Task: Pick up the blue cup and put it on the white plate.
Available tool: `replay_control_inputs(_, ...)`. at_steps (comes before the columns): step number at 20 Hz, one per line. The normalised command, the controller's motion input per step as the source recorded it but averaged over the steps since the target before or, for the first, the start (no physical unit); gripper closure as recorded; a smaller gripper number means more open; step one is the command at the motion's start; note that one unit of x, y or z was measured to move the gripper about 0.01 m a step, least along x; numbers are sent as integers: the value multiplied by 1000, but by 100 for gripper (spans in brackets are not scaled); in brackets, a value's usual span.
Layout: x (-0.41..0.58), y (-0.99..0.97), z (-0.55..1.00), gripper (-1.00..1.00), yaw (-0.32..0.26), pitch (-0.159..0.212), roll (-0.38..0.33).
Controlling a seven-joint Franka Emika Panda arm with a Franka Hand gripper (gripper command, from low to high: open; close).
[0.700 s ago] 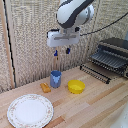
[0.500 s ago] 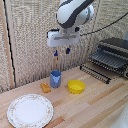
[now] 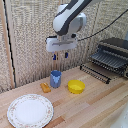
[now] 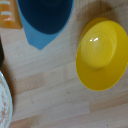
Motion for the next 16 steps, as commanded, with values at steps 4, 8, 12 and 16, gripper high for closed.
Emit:
replay_control_inputs(4, 303, -172, -334, -100, 0, 246, 0)
replay_control_inputs(8, 232, -134, -364, -100, 0, 177, -1)
replay_control_inputs(12, 247, -90, -353, -100, 10, 102, -10)
replay_control_inputs(16, 271, -94, -331, -100, 58, 5, -27)
